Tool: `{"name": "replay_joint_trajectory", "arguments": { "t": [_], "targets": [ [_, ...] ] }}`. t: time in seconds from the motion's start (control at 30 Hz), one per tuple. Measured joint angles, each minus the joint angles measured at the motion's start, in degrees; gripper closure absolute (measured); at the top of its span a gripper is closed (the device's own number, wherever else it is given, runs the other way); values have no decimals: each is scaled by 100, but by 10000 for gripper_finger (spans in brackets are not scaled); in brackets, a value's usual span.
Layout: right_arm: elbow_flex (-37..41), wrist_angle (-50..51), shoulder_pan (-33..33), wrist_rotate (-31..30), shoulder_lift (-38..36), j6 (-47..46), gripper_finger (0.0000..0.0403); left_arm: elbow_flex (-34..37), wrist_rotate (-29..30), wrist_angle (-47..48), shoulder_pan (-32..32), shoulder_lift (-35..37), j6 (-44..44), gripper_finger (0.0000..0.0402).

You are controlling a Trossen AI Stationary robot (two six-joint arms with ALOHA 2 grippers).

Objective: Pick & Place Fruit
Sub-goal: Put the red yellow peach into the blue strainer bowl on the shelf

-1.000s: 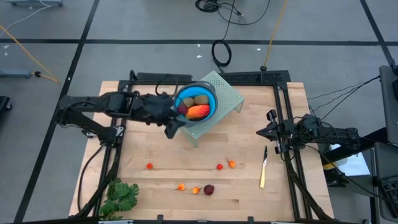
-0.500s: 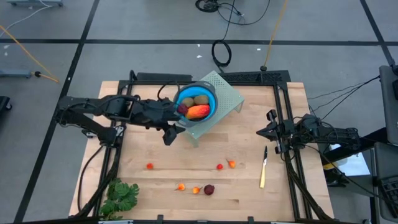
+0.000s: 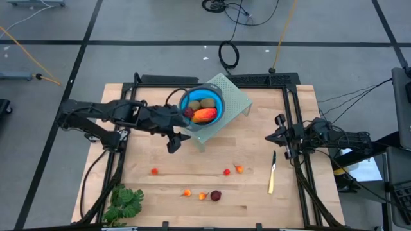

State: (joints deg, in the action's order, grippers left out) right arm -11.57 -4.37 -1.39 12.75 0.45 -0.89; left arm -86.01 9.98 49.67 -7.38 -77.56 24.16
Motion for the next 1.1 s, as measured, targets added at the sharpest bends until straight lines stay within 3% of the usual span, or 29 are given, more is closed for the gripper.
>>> {"name": "replay_joint_trajectory", "arguments": {
  "t": [0.23,0.63,1.1],
  "targets": [
    [0,-239,0,247,415,-199,403,838,-155,-726,0,401,-14,135],
    [2,-1348,0,247,1486,-299,403,2937,-259,-2180,-78,1932,31,135],
    [-4,-2525,0,70,2434,-745,403,4133,-249,-2297,-256,3595,-313,135]
  ]
}}
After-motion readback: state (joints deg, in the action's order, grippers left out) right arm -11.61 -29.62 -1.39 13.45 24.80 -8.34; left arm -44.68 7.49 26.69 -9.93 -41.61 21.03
